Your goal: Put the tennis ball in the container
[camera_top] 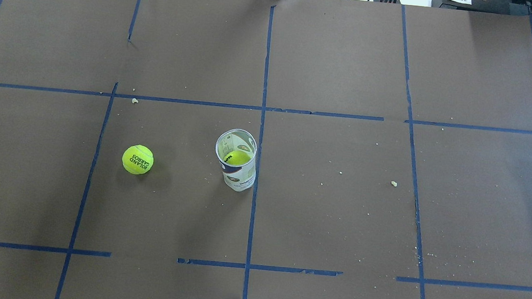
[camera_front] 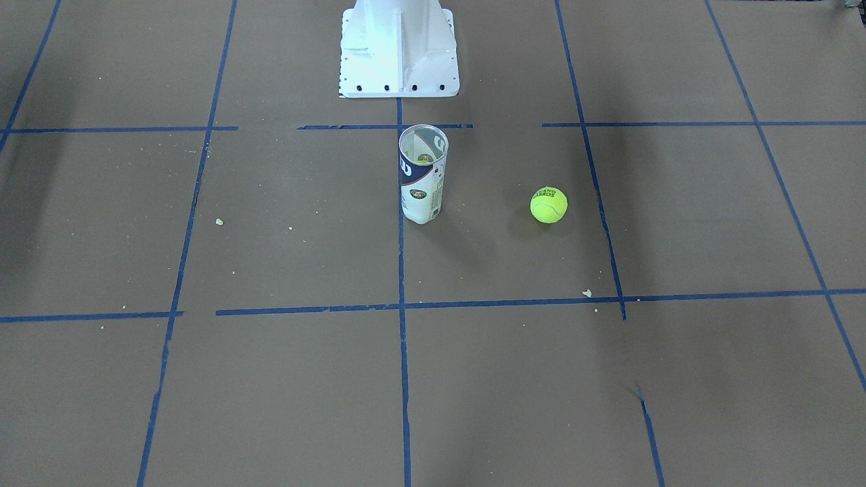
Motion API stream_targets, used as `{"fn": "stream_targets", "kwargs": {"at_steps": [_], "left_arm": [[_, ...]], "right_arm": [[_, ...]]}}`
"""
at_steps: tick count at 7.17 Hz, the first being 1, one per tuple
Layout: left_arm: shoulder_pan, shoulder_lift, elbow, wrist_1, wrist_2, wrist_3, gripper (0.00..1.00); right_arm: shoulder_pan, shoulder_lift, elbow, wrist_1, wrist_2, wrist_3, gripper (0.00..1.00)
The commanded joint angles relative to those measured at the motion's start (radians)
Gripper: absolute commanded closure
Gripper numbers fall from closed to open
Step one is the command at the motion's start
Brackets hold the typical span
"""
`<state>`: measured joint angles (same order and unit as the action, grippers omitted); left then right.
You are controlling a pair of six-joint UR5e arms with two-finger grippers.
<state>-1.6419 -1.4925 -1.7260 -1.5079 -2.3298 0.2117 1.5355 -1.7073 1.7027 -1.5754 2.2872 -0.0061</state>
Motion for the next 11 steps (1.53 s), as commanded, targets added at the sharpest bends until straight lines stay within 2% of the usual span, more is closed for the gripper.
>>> {"fn": "stream_targets", "kwargs": {"at_steps": [1,3,5,6,9,10,11], "left_arm": [[0.002,-0.002,-0.001,-0.003,0.001,0.002,0.0],[0.002,-0.002,0.0,-0.002,0.0,0.0,0.0],[0.007,-0.055,0.015,-0.026,0.0,-0.009,0.0],[0.007,-0.08,0.014,-0.063,0.003,-0.008,0.0],[0.007,-0.063,0.005,-0.161,-0.002,-0.008,0.0],[0.03,-0.064,0.005,-0.22,-0.028,-0.046,0.0],[0.087,-0.064,-0.025,-0.232,-0.057,-0.169,0.0]], "right_arm": [[0.0,0.0,0.0,0.0,0.0,0.0,0.0],[0.0,0.001,0.0,0.0,0.0,0.0,0.0],[0.0,0.001,0.0,0.0,0.0,0.0,0.0],[0.0,0.0,0.0,0.0,0.0,0.0,0.0],[0.0,0.001,0.0,0.0,0.0,0.0,0.0],[0.0,0.0,0.0,0.0,0.0,0.0,0.0],[0.0,0.001,0.0,0.0,0.0,0.0,0.0]]}}
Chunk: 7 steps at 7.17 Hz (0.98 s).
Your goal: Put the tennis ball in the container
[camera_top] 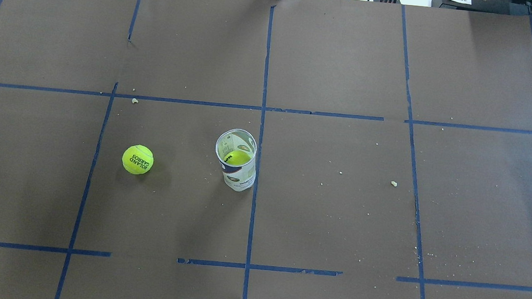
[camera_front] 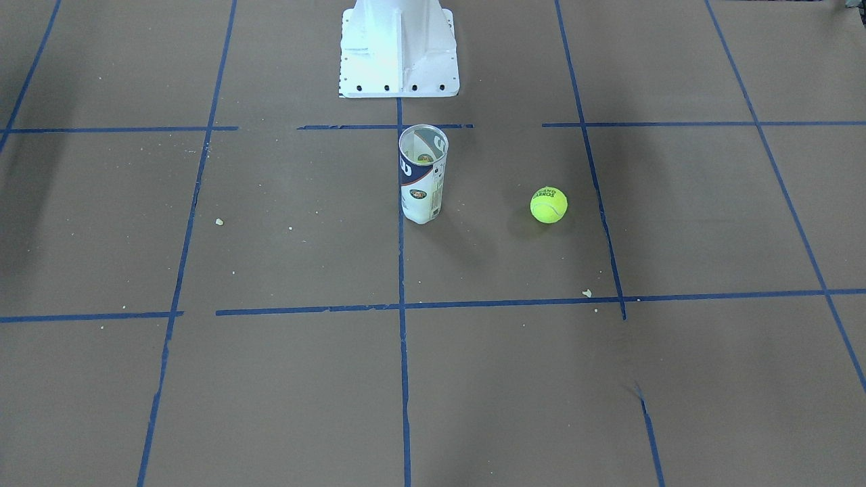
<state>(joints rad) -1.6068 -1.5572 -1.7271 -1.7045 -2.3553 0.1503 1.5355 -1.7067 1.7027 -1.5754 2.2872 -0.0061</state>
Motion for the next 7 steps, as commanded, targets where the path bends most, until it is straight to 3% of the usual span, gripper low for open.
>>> {"fn": "stream_targets", "kwargs": {"at_steps": [1,3,4,5,7], "left_arm": [[0.144,-0.001,-0.078,-0.041,-0.022,-0.28,0.0],[0.287,-0.004,-0.153,-0.098,-0.004,-0.511,0.0],[0.383,-0.012,-0.204,-0.099,0.111,-0.652,0.0],[0.466,-0.027,-0.241,-0.101,0.16,-0.779,0.0],[0.566,-0.116,-0.243,-0.109,0.165,-0.981,0.0]], "right_arm": [[0.0,-0.001,0.0,0.0,0.0,0.0,0.0],[0.0,-0.001,0.0,0.0,0.0,0.0,0.0],[0.0,0.001,0.0,0.0,0.0,0.0,0.0],[0.0,-0.001,0.0,0.0,0.0,0.0,0.0],[0.0,-0.001,0.0,0.0,0.0,0.0,0.0]]}}
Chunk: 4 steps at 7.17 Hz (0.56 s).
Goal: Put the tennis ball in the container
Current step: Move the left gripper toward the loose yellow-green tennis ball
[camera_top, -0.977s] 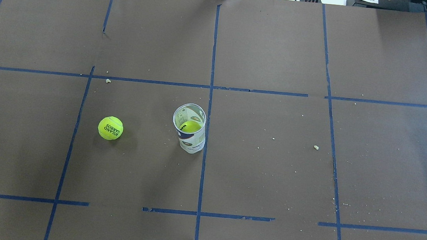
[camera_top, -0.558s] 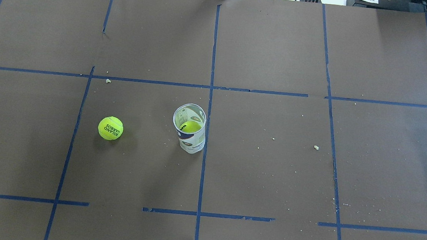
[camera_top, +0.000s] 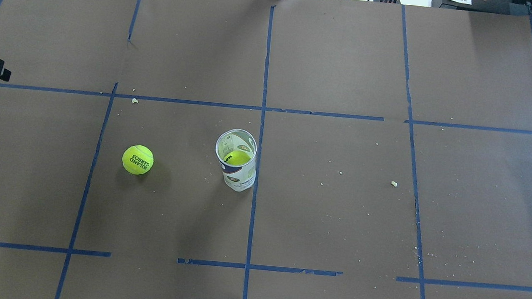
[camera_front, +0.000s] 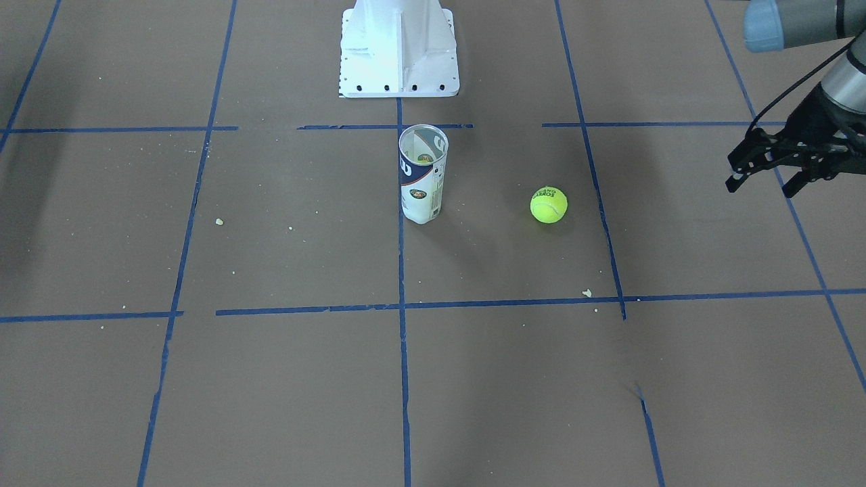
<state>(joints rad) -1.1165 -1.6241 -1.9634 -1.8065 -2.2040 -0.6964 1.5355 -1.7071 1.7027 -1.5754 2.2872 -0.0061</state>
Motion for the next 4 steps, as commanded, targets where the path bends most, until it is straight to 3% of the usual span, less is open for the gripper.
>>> {"fn": "stream_targets", "kwargs": {"at_steps": [1,4], "left_arm": [[0.136,-0.065,-0.008,-0.049,0.053,-0.229,0.0],[0.325,-0.147,0.024,-0.093,0.196,-0.467,0.0]], "right_arm": [[0.0,0.0,0.0,0.0,0.0,0.0,0.0],[0.0,0.0,0.0,0.0,0.0,0.0,0.0]]}}
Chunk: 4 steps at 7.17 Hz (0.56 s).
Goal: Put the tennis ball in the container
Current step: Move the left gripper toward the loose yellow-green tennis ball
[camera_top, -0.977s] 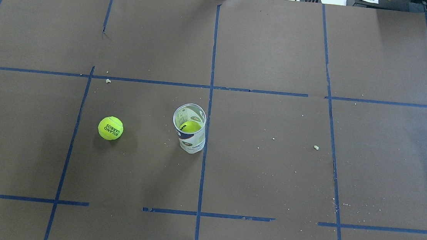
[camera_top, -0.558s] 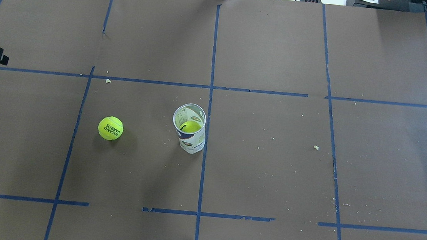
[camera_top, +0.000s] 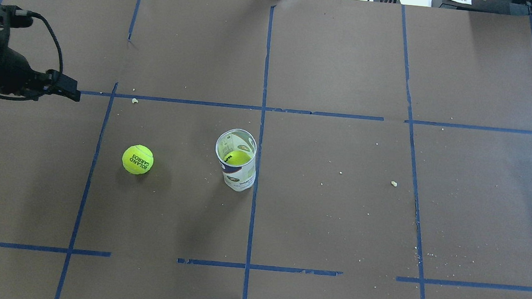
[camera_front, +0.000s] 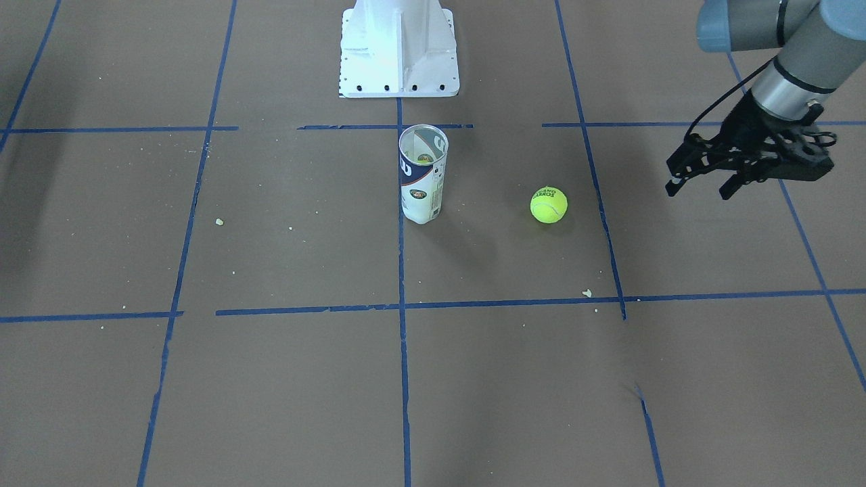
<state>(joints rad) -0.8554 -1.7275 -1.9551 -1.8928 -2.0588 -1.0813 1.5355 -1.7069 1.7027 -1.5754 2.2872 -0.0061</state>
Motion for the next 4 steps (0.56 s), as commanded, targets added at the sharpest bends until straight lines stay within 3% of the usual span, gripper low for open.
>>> {"fn": "stream_targets", "kwargs": {"at_steps": [1,4], "left_arm": [[0.112,-0.052,0.019,-0.003,0.087,-0.115,0.0],[0.197,-0.075,0.067,0.003,0.178,-0.182,0.0]], "right_arm": [[0.0,0.001,0.0,0.0,0.0,0.0,0.0],[0.0,0.0,0.0,0.0,0.0,0.0,0.0]]}}
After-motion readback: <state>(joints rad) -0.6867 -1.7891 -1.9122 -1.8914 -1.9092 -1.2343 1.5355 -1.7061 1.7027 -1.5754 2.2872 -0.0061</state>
